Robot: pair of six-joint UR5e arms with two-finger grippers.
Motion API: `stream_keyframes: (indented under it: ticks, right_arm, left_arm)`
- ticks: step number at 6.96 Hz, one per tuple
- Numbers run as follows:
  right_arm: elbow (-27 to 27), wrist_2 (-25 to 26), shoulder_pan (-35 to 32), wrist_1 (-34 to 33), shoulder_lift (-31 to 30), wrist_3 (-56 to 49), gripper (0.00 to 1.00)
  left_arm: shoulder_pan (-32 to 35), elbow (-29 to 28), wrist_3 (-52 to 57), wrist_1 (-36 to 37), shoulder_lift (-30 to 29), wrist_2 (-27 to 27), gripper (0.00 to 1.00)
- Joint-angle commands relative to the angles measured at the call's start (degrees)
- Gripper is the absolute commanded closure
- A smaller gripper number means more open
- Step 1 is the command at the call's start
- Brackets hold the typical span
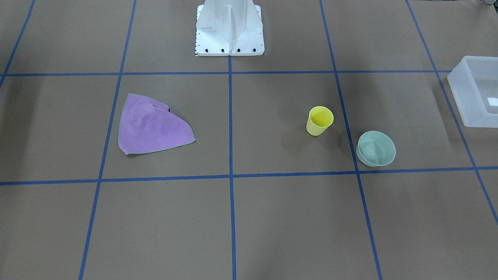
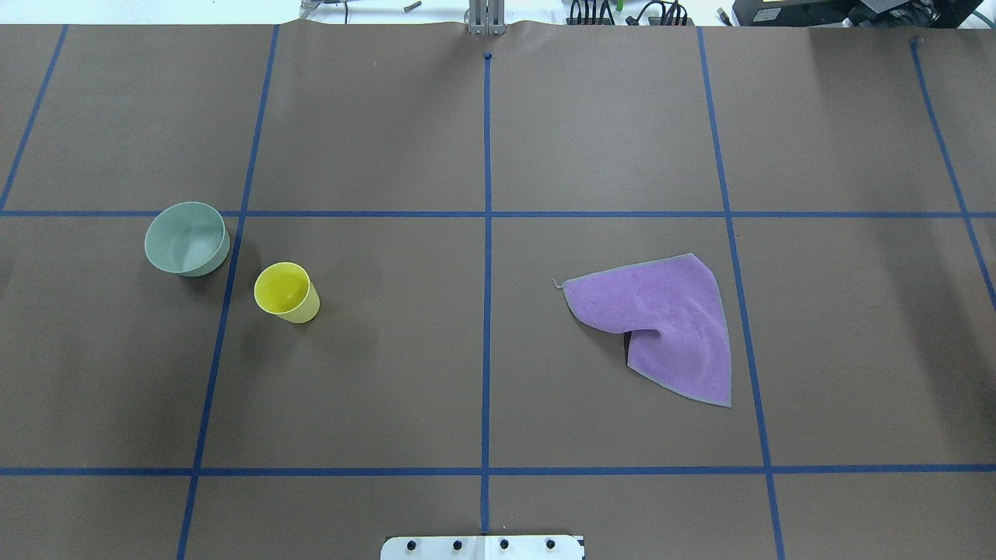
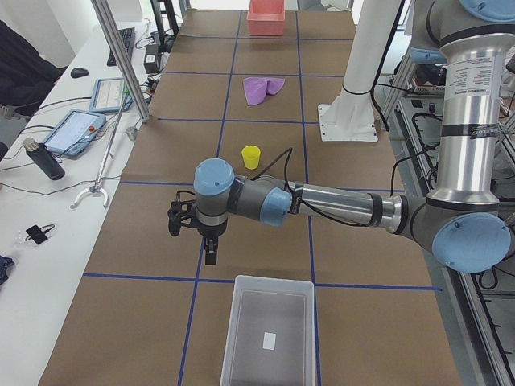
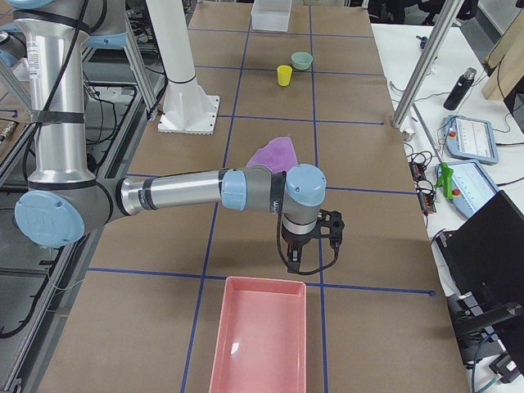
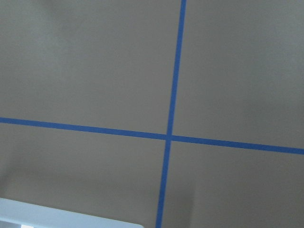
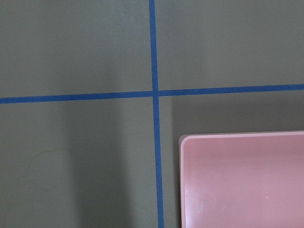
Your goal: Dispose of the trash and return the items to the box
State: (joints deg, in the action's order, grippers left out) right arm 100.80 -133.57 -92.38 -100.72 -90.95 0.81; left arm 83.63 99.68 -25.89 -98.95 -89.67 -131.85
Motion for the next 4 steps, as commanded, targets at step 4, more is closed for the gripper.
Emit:
stream_keyframes:
  ticks: [4]
  right_arm:
    - [0.0,-0.2,0.0,0.0,0.0,0.0,0.0]
  left_arm:
    - [-22.3,-7.7,-34.2,-23.4,-4.9,0.7,0.02]
